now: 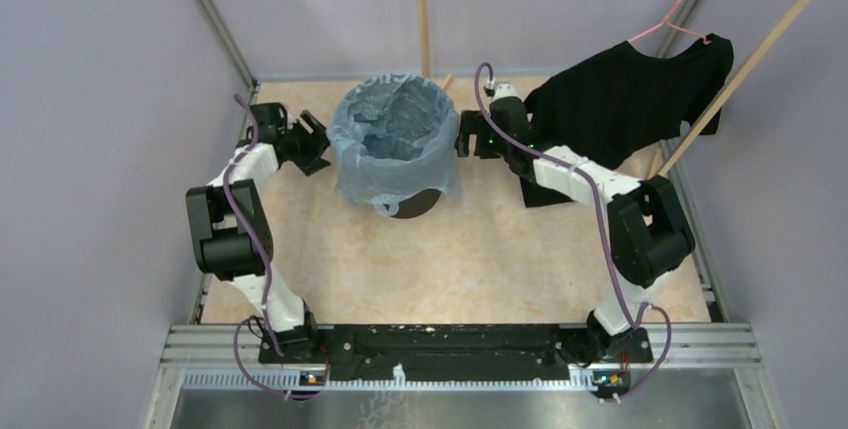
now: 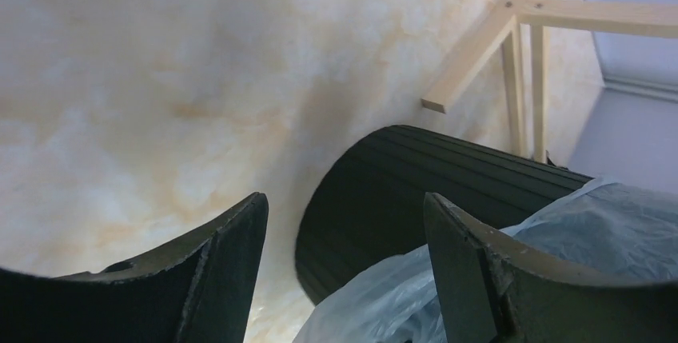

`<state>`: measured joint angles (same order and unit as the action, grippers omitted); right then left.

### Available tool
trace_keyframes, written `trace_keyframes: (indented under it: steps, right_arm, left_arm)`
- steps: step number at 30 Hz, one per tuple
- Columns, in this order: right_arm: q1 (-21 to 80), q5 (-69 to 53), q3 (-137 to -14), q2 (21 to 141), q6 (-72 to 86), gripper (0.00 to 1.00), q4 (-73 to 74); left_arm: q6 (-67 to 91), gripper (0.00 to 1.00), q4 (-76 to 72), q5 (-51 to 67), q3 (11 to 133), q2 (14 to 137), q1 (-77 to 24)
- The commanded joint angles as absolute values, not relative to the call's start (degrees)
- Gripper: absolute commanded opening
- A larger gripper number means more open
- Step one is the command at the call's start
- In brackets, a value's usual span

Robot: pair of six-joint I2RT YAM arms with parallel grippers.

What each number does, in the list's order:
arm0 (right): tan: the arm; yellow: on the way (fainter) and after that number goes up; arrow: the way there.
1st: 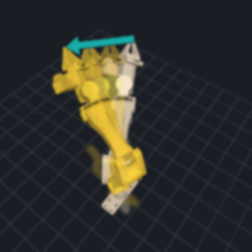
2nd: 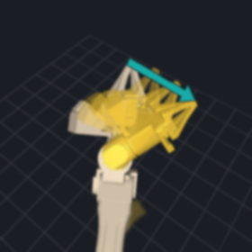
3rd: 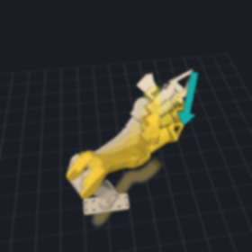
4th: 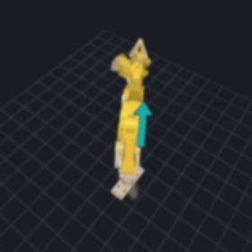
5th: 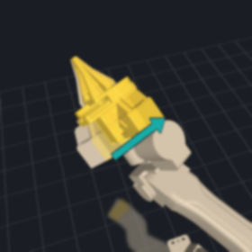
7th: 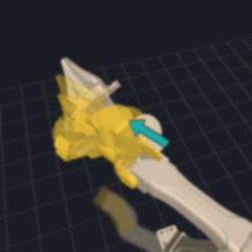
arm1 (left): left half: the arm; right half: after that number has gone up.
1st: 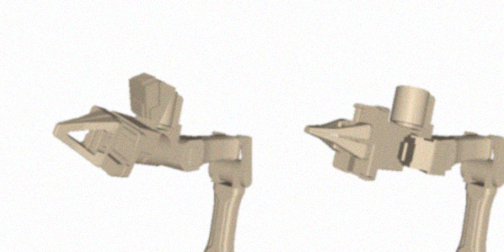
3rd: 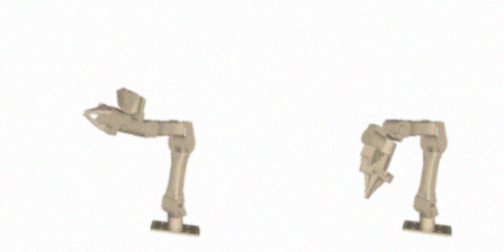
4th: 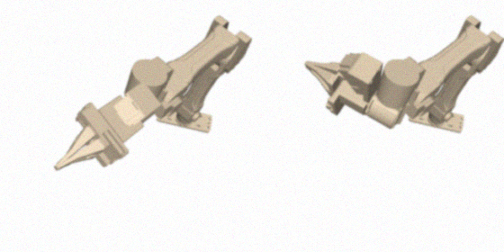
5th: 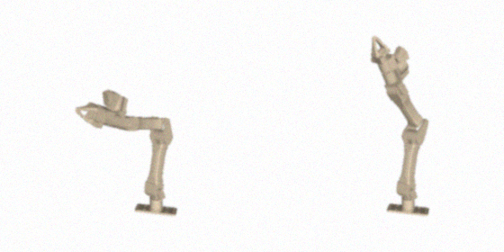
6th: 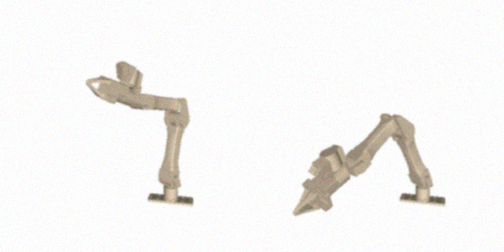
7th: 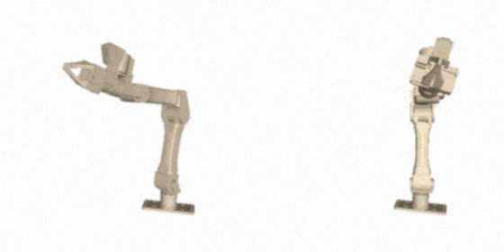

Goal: Put the trash bags into the trash bin

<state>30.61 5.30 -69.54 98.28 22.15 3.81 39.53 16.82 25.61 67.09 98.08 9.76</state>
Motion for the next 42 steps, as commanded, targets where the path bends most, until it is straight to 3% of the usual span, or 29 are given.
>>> trace_keyframes:
  steps: [1,11,17,21,28,35,42]
  right_arm:
    - [30.14,-1.29,-71.44,98.48,21.49,0.85,-0.42]
    - [32.91,-5.11,-64.03,93.35,21.02,0.88,-3.94]
    - [38.64,-3.46,-52.0,79.26,23.52,0.9,3.95]
    - [38.63,2.92,-50.58,74.74,21.97,0.9,12.32]
    - [38.64,11.43,-56.1,68.89,15.3,0.92,21.82]
    - [38.66,7.26,-61.1,67.87,15.62,0.92,25.44]
    - [38.62,4.29,-60.06,67.71,22.13,0.92,32.69]
  left_arm:
    - [42.8,0.78,10.67,35.99,69.8,102.36,7.23]
    - [39.91,0.79,12.24,35.61,65.53,100.99,-2.46]
    - [39.33,0.79,10.45,31.26,53.69,94.16,-12.41]
    - [35.7,0.81,14.53,25.72,51.38,90.38,-11.22]
    - [31.76,0.84,24.16,18.18,57.78,86.57,-5.05]
    - [30.45,0.86,30.96,13.5,57.89,74.46,-1.22]
    - [35.24,0.89,34.95,11.3,48.25,61.92,-1.29]
